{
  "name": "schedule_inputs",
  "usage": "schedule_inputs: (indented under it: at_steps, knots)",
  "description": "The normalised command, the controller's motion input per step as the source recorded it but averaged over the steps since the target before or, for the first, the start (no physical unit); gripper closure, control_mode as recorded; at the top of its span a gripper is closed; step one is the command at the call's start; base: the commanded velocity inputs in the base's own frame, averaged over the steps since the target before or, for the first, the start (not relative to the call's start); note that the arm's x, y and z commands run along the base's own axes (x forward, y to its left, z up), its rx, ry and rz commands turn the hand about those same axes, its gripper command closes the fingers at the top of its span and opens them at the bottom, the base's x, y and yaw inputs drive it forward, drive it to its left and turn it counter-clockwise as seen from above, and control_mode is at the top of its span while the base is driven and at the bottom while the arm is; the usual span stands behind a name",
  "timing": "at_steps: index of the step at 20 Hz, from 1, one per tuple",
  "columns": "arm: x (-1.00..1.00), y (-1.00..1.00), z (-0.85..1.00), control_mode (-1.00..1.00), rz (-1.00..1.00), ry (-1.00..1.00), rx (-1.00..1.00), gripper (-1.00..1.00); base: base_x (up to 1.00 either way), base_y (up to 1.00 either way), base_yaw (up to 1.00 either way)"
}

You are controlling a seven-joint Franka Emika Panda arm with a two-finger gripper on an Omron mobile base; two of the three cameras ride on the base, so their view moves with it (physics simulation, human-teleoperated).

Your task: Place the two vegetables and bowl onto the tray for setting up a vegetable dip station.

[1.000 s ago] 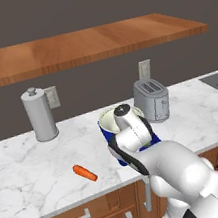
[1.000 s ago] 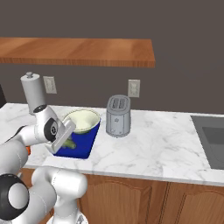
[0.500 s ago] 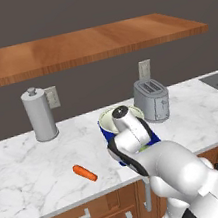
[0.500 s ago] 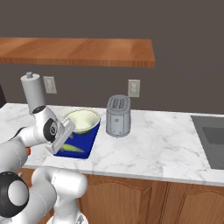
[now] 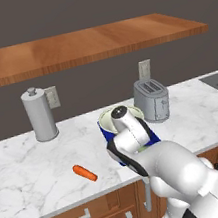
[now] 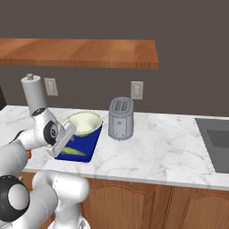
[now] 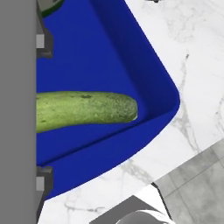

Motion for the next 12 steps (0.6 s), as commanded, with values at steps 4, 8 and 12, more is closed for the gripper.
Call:
schedule_inputs:
  at_steps: [4, 8, 12]
  knots:
    - [-0.07, 0.10, 0.14, -1.00, 0.00, 0.00, 0.00, -1.00, 0.00, 0.00, 0.00]
    - [-0.15, 0.14, 0.14, -1.00, 0.00, 0.01, 0.00, -1.00, 0.00, 0.00, 0.00]
    - [-0.16, 0.19, 0.10, -1.00, 0.00, 0.02, 0.00, -1.00, 0.00, 0.00, 0.00]
